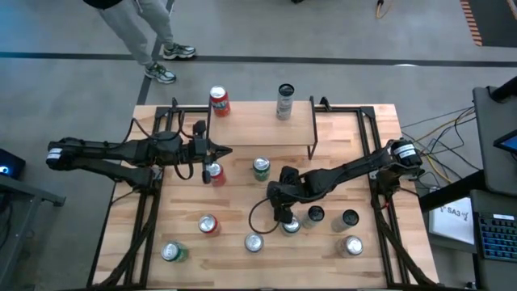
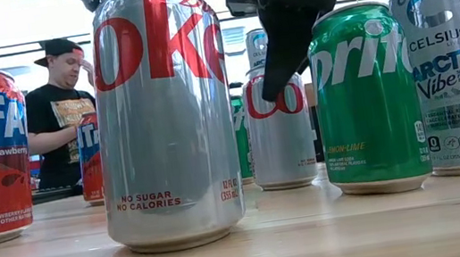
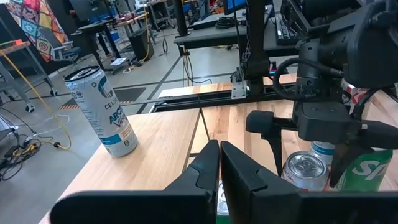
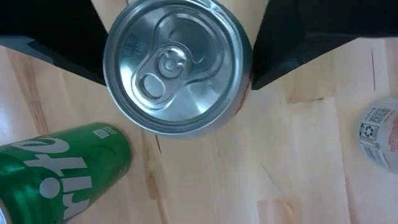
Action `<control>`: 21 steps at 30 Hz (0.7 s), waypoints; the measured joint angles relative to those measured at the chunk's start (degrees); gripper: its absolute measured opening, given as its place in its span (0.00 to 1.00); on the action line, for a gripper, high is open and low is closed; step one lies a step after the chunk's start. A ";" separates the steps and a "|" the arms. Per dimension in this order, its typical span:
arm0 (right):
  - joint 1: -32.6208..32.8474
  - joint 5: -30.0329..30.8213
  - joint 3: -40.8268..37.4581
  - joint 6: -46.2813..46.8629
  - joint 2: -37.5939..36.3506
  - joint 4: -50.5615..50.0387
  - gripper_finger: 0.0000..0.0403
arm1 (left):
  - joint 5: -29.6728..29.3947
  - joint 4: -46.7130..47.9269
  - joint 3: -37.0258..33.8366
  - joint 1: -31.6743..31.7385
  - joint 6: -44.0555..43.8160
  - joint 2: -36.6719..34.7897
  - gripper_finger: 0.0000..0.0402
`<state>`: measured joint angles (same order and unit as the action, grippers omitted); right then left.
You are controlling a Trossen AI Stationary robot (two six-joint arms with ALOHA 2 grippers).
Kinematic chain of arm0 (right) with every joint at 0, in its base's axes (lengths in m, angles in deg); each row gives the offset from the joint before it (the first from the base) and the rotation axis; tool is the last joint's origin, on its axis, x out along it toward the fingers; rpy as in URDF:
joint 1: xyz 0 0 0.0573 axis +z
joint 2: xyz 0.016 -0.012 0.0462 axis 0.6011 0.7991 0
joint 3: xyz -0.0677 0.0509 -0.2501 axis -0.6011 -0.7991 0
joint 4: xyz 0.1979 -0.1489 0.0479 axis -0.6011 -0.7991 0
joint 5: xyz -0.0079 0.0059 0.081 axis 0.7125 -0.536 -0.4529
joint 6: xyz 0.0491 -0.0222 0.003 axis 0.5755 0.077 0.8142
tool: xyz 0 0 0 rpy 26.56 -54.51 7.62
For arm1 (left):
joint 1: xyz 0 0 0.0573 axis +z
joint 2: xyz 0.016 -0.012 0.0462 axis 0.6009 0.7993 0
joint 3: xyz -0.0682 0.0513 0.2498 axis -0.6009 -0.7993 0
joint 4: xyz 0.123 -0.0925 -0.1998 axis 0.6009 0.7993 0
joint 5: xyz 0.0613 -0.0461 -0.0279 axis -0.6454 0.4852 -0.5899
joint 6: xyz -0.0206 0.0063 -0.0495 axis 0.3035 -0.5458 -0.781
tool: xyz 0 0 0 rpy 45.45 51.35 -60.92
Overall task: Place canned beverage on shelf
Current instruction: Put the silver soda can on the shelf
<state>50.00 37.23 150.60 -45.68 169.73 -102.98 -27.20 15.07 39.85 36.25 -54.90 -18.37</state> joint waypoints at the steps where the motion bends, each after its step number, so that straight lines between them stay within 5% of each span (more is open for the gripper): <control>1: -0.08 -0.11 0.00 -0.02 -0.02 0.03 0.79 | 0.00 -0.05 0.00 0.00 0.00 0.00 0.00; 4: -0.15 -0.12 0.00 -0.02 -0.07 0.04 0.71 | 0.00 -0.13 0.00 0.00 -0.19 -0.02 0.00; 11: -0.16 -0.23 0.87 0.07 -0.52 -1.67 0.71 | 0.00 -1.68 0.00 0.00 0.05 0.00 0.00; 21: -0.60 -1.67 16.05 -0.22 -1.66 -14.94 0.71 | -0.02 -3.21 0.00 0.04 1.43 0.00 0.00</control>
<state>49.41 35.56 166.65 -45.89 168.07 -117.93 -27.22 11.86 39.85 36.29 -53.47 -18.37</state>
